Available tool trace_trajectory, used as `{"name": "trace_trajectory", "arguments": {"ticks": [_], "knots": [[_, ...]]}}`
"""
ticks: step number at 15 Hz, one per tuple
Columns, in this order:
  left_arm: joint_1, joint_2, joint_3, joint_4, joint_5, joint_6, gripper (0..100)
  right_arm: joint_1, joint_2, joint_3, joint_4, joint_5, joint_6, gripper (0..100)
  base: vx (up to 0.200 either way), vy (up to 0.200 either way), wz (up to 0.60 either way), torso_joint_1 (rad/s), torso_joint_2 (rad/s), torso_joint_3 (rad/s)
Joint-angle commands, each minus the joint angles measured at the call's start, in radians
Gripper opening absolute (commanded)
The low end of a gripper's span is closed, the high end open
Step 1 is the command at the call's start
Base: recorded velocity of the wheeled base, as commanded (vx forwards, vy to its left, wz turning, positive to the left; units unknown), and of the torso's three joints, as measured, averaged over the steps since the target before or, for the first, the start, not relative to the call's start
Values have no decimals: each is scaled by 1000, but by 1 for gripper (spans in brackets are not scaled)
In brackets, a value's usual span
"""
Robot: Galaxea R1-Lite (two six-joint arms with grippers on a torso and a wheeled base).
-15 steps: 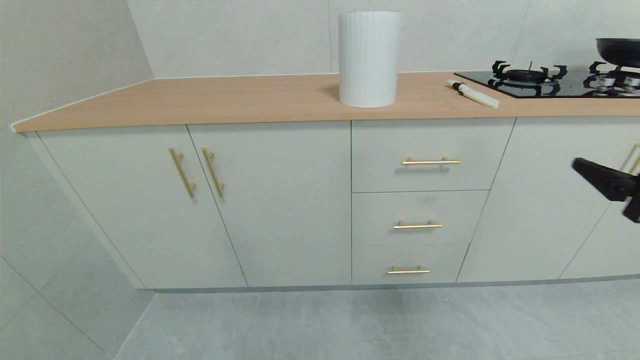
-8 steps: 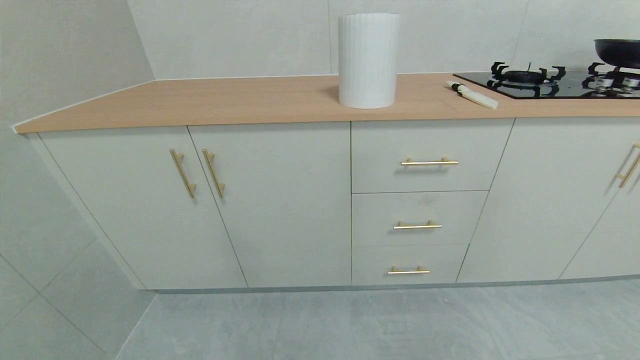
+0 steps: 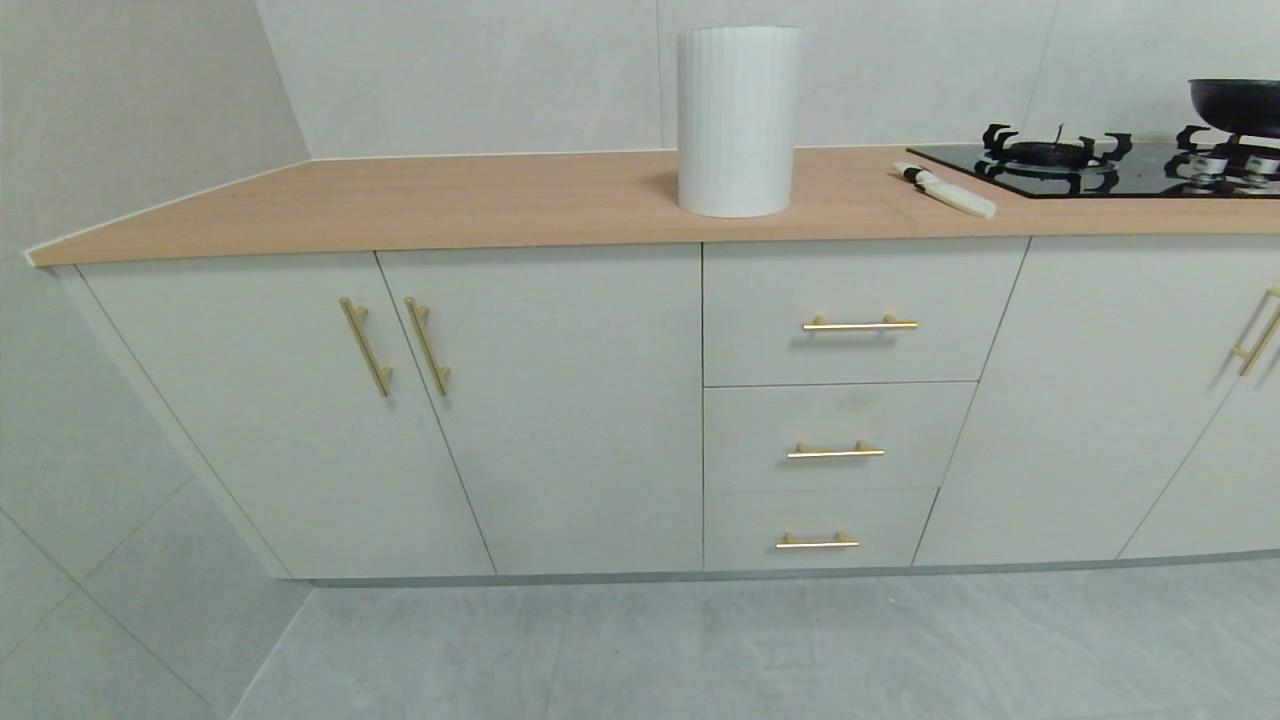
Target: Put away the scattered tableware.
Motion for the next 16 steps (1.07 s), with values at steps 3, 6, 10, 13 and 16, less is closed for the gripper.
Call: {"name": "trace_trajectory", "arguments": {"ticks": [3, 6, 10, 13, 16], "knots": [[0, 2, 0, 0, 0, 0, 100, -2, -20, 178, -78, 115, 71, 100, 0, 0, 0, 0, 0, 0], [0, 2, 0, 0, 0, 0, 100, -2, -20, 270, -113, 152, 71, 100, 0, 0, 0, 0, 0, 0], [0, 2, 0, 0, 0, 0, 100, -2, -20, 336, -127, 201, 71, 100, 0, 0, 0, 0, 0, 0], [0, 2, 0, 0, 0, 0, 100, -2, -20, 352, -127, 196, 80, 100, 0, 0, 0, 0, 0, 0], [0, 2, 0, 0, 0, 0, 100, -2, -20, 352, -127, 198, 80, 100, 0, 0, 0, 0, 0, 0]]}}
